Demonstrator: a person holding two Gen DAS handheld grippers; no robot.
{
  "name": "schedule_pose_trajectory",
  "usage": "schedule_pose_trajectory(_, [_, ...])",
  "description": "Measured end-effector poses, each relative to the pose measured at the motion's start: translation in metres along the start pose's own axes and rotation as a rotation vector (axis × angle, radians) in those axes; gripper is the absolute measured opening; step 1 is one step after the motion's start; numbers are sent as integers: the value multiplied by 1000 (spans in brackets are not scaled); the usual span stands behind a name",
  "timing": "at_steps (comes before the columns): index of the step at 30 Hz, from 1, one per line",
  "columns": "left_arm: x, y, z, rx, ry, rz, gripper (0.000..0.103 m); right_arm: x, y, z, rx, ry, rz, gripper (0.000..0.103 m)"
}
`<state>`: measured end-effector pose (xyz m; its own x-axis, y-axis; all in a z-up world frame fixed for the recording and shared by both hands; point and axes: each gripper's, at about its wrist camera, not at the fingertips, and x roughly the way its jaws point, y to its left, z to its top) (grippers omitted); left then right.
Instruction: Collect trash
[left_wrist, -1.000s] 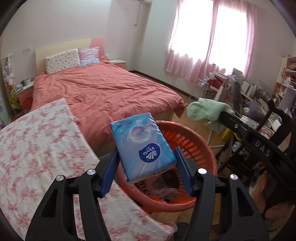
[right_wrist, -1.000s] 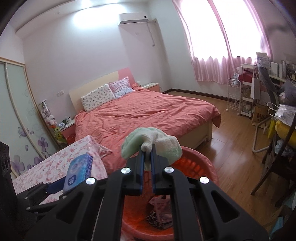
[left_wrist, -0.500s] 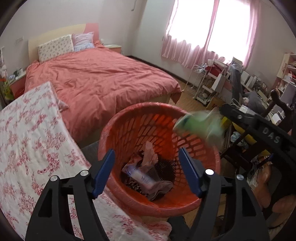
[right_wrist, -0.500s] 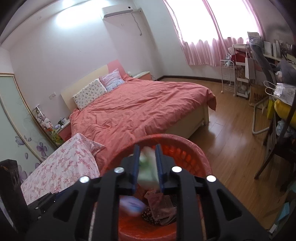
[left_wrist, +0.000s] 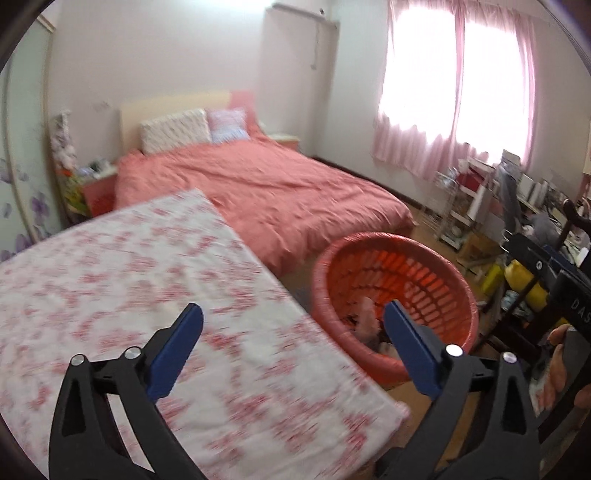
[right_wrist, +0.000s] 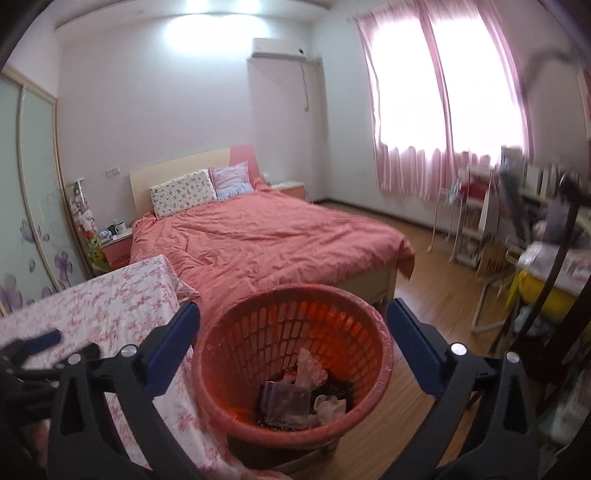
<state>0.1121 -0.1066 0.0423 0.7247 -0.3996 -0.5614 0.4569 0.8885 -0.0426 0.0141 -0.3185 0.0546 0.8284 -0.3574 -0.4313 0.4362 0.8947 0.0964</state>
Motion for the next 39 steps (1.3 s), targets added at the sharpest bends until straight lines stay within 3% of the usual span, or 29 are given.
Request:
schedule_pose_trajectory(8, [-61, 30, -32, -70, -95, 189, 101, -67, 37, -18, -88, -139, -106, 99])
schedule_pose_trajectory(19, [-111, 46, -74, -158, -150, 395, 100, -111, 68, -50, -104, -53, -28, 99])
schedule_pose_trajectory(32, [-126, 40, -114, -229, -112, 424, 100, -122, 81, -82, -156, 16, -95, 99])
schedule_pose_trajectory(39, [-126, 29, -119, -228, -106, 425, 100, -119, 77, -88, -142, 35, -127, 99])
